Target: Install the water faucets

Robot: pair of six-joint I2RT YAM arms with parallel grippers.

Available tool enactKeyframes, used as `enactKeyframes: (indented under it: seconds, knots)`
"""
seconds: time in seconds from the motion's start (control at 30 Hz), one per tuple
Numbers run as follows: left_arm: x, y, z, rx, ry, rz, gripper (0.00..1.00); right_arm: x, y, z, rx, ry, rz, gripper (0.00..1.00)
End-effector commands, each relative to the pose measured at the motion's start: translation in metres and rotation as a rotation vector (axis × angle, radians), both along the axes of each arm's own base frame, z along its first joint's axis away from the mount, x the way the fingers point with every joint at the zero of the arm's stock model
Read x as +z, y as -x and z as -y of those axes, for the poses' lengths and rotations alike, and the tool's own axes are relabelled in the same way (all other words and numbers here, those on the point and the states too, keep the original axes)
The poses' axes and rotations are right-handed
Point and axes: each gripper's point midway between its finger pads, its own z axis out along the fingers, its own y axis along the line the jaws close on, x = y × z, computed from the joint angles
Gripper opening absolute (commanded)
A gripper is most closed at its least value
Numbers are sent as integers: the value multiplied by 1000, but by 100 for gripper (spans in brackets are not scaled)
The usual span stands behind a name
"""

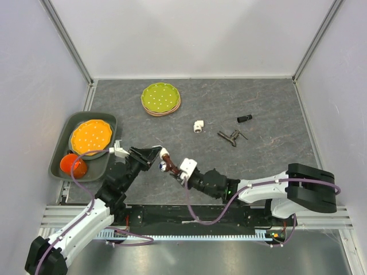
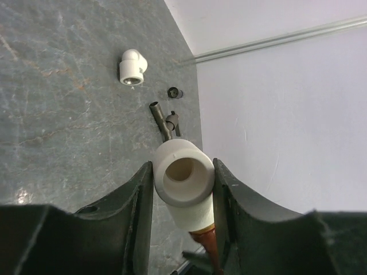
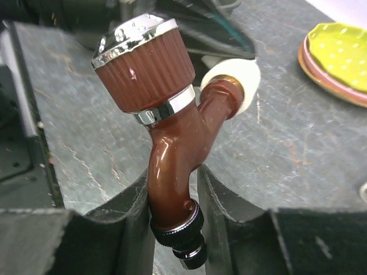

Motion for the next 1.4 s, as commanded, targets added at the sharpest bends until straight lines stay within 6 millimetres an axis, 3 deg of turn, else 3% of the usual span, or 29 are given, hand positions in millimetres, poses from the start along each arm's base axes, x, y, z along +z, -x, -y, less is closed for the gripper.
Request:
enactKeyframes:
  seconds: [0.0, 0.2, 0.27, 0.57, 0.83, 1.07, 1.13, 1.23, 1.3, 1.37]
  knots:
    - [19, 2, -4, 16, 127, 95, 2, 34, -42, 28, -123, -379, -243, 0]
    - [43, 7, -4, -4, 171, 193, 2, 51, -50, 36, -46, -600, -427, 0]
    - [39, 9, -4, -8, 155, 204, 2, 59, -50, 37, -23, -669, -485, 0]
    - [46, 13, 0, -39, 122, 259, 2, 75, -49, 37, 73, -747, -536, 0]
    - [58, 19, 1, -55, 57, 389, 2, 84, -54, 36, 112, -841, -712, 0]
    - [62, 28, 14, -145, -39, 468, 2, 90, -53, 39, 145, -873, -773, 0]
    - [60, 29, 15, -151, -69, 483, 5, 96, -49, 41, 174, -880, -773, 0]
    - [60, 32, 17, -169, -95, 510, 22, 103, -46, 43, 206, -883, -771, 0]
    - [59, 33, 19, -182, -111, 523, 28, 106, -45, 45, 214, -886, -771, 0]
    - [69, 36, 20, -193, -112, 551, 38, 110, -44, 47, 224, -888, -765, 0]
